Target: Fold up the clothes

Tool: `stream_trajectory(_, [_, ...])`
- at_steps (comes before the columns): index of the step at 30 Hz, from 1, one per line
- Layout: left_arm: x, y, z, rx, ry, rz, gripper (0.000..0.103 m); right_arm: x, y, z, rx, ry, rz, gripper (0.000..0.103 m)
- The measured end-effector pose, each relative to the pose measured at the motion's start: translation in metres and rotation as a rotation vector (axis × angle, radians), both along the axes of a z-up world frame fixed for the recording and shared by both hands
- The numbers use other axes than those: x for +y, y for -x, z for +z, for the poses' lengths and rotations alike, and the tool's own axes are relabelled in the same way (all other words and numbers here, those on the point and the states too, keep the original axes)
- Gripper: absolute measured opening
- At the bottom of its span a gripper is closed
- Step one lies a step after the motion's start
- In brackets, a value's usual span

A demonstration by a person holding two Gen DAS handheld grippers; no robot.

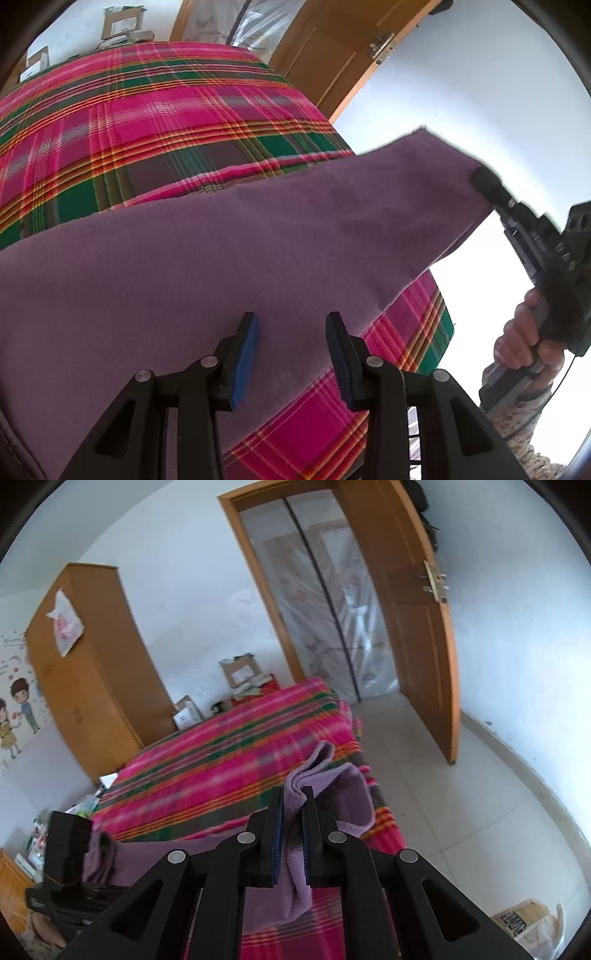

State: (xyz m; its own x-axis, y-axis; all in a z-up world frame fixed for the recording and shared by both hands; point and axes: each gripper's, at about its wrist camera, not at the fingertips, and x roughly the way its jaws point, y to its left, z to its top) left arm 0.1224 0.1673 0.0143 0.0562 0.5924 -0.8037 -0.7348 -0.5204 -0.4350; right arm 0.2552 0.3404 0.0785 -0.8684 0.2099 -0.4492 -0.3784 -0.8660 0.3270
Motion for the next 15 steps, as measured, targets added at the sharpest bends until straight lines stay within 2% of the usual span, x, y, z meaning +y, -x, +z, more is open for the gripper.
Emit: stream_trajectory(15, [-0.013, 0.002, -0.003, -0.036, -0.049, 0.006, 0.038, -0.063, 0.019, 0.035, 0.039, -0.086, 0.141, 0.009])
